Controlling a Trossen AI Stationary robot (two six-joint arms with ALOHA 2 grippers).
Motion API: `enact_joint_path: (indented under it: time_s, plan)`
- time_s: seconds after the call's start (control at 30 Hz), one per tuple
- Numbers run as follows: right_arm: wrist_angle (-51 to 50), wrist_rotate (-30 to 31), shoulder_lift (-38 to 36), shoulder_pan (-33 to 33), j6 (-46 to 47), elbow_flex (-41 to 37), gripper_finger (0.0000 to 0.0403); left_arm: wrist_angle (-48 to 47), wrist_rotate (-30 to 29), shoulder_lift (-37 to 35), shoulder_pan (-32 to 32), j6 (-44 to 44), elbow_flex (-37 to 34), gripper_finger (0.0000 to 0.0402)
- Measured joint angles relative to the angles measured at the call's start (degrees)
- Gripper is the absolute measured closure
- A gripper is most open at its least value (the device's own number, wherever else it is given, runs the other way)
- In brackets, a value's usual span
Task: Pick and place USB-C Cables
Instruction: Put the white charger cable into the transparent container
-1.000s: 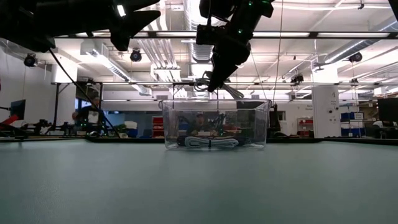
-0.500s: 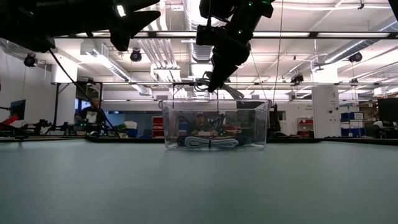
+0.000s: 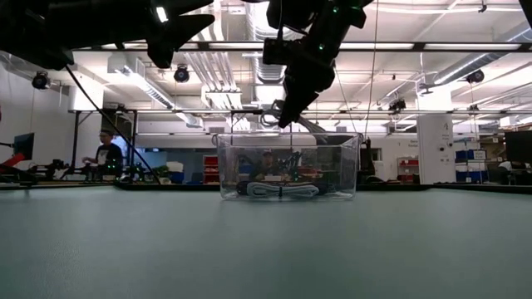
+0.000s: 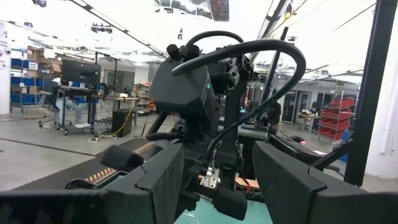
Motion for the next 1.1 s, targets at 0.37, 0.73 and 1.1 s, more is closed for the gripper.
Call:
enact_joint_path:
  time_s: [0.37,0.73,1.1]
  plan:
    - [2.64,-0.35,0.00,0.00,-0.04,-0.63,0.0380,-0.05,0.01,0.00,0.00,0.00,0.00,0.0224]
    - [3.17,-0.41,0.38,0.02,-0.02,-1.07,0.0380,-0.11,0.02,0.00,0.00,0.01,-0.02,0.0224]
    - [3.33,0.13,5.67,-0.29,-1.53,-0.63,0.0380,-0.15,0.02,0.00,0.00,0.01,-0.02,0.0224]
